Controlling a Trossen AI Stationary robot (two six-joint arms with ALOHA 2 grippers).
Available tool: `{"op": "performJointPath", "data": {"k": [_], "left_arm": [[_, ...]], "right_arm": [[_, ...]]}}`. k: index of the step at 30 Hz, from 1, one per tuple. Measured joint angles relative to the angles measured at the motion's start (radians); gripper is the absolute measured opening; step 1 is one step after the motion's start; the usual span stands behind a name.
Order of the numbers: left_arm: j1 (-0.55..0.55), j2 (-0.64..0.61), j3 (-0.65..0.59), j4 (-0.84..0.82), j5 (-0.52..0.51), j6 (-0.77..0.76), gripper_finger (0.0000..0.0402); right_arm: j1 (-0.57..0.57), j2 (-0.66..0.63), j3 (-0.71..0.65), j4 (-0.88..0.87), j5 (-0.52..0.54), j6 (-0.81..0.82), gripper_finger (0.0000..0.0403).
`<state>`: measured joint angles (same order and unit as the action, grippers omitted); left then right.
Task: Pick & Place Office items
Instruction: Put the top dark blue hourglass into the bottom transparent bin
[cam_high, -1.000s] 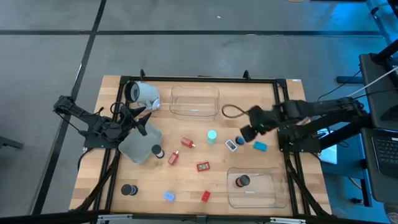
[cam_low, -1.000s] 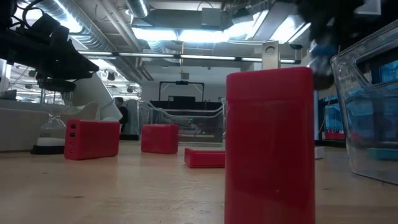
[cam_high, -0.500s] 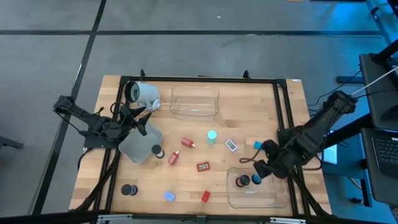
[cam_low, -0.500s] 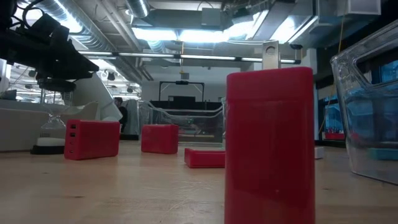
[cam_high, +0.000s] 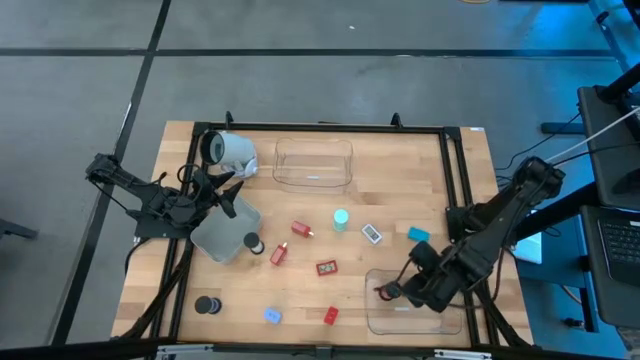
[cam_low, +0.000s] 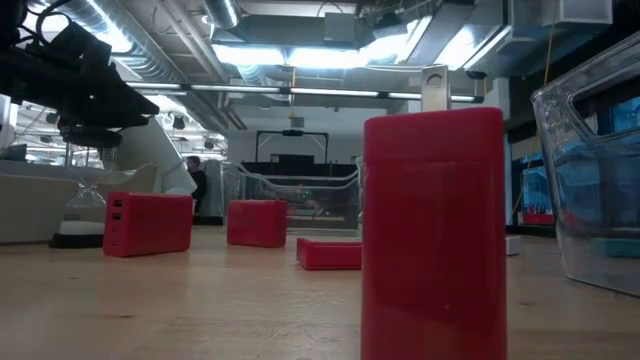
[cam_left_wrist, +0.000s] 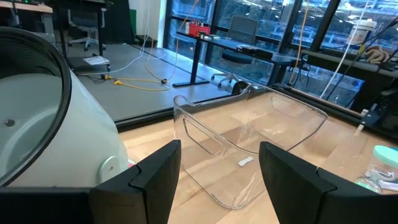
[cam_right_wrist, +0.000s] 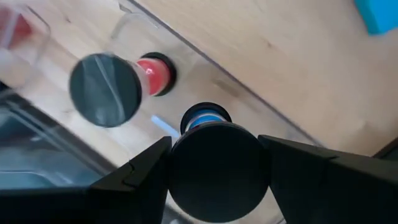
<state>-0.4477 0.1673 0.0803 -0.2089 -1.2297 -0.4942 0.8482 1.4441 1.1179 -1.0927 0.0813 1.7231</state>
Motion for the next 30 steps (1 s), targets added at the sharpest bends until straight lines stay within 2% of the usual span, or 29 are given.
{"op": "performJointPath", "data": {"k": [8,17,23,30], "left_arm": [[0.0,0.0,0.0,0.0,0.0,0.0,0.0214],[0.0,0.002,0.0,0.0,0.0,0.0,0.0214],[0.0,0.022,0.0,0.0,0.0,0.0,0.0214],[0.0,0.038,0.0,0.0,-0.002,-0.014,0.0214]], "right_arm": [[0.0,0.079,0.0,0.029,0.016,-0.251,0.022],[0.0,0.14,0.001,0.056,0.02,-0.446,0.022],[0.0,0.145,0.001,0.088,0.061,-0.505,0.022],[0.0,0.145,0.001,0.09,0.057,-0.511,0.0221]]}}
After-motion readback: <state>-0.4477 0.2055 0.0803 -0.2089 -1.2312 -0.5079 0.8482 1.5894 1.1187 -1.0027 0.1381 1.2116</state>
